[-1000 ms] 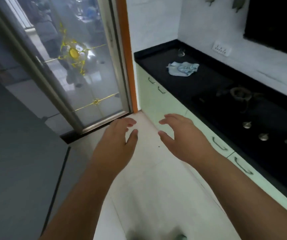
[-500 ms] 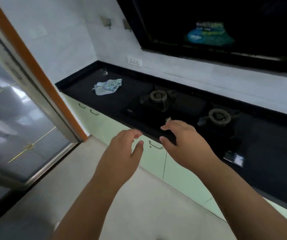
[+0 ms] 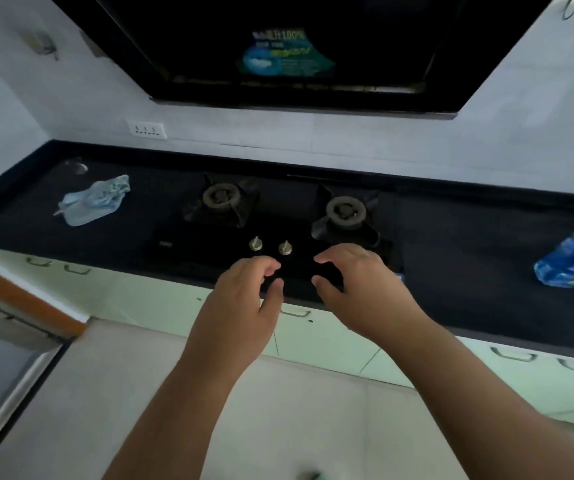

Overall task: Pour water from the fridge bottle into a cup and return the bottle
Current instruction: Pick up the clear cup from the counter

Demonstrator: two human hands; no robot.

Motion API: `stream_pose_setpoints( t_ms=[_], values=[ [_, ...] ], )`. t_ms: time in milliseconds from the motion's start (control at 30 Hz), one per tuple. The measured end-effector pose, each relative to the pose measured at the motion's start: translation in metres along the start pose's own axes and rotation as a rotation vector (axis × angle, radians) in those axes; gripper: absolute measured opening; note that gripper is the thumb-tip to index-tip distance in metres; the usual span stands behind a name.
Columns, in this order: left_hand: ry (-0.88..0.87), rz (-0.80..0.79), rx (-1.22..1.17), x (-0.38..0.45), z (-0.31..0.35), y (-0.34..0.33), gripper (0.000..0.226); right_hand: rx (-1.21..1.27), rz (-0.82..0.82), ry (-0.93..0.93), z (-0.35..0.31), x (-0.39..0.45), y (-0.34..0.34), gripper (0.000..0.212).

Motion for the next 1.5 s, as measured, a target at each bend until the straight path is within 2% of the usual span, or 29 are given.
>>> stream_pose_setpoints(
  t_ms=[133,433,767,933,1133,1500],
  values=[
    [0.046,0.029,0.032,-0.008,-0.058,0.027,0.032,-0.028,-0.021,0.071,-0.055,0.019,-0.043,0.04],
    [0.35,0.127,0.175,-0.059,-0.249,0.12,0.037,-0.016,-0.159,0.297,-0.217,0.057,-0.183,0.042],
    [0.545,0.123,0.161,-0.099,-0.383,0.164,0.035,0.042,-0.287,0.385,-0.31,0.102,-0.296,0.04],
    [0.592,0.122,0.161,-0.072,-0.435,0.172,0.034,0.049,-0.334,0.429,-0.336,0.154,-0.339,0.04],
    [0.647,0.097,0.191,-0.002,-0.491,0.182,0.032,0.057,-0.398,0.454,-0.362,0.246,-0.379,0.043],
    [0.683,0.12,0.147,0.124,-0.57,0.207,0.036,0.098,-0.442,0.484,-0.414,0.394,-0.418,0.038]
  ],
)
Point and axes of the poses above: each hand's wrist, its own x-axis towards the middle knuckle, its own y-axis out of the back of the hand, z = x × y, the point moved 3 cm from there along x, towards the middle knuckle, and after that the axes turned 15 degrees about x, right-handed, at the moved point
